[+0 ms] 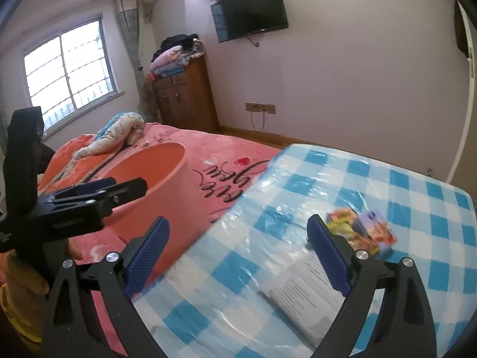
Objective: Collect trash
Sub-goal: 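Open both tools over the pink bucket and move back toward the table, then lower the left tool onto the yellow snack bag and close it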
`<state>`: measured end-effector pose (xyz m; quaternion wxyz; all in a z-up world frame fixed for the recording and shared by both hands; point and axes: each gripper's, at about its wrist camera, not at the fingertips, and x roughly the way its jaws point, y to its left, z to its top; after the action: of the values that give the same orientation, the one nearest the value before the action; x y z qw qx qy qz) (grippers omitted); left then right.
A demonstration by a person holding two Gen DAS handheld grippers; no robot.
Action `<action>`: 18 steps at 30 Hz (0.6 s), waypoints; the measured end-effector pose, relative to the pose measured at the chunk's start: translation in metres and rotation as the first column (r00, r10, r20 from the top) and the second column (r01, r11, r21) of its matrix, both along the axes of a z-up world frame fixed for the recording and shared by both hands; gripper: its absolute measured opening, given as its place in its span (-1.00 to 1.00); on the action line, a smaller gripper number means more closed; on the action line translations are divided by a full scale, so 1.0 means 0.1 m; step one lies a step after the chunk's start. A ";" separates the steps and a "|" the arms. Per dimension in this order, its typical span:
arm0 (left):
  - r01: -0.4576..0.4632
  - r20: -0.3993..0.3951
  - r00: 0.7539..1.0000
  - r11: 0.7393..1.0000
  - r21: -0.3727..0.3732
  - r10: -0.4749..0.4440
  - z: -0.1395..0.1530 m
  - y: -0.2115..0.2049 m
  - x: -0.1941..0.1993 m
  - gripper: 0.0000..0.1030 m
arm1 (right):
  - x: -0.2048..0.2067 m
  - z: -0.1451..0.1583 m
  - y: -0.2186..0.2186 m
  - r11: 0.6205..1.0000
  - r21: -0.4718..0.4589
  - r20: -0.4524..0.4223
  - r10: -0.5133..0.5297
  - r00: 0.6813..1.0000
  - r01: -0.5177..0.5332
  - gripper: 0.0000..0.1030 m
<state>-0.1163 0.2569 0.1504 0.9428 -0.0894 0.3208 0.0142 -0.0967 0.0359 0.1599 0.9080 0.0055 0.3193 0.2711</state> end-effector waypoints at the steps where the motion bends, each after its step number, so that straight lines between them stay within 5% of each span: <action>1: 0.007 -0.002 1.000 1.000 -0.002 -0.007 -0.01 -0.03 -0.01 0.75 | -0.01 -0.02 -0.04 1.000 -0.003 -0.003 -0.009 1.000 0.009 0.81; 18: 0.165 -0.061 0.985 0.986 0.020 -0.163 -0.23 -0.69 -0.07 0.76 | -0.35 -0.30 -0.72 0.991 -0.051 -0.033 -0.129 0.991 0.127 0.81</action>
<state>-0.1233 0.1876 0.1278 0.9319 -0.0505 0.3546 -0.0567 -0.1321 -0.0359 0.1297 0.9175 0.0089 0.3411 0.2043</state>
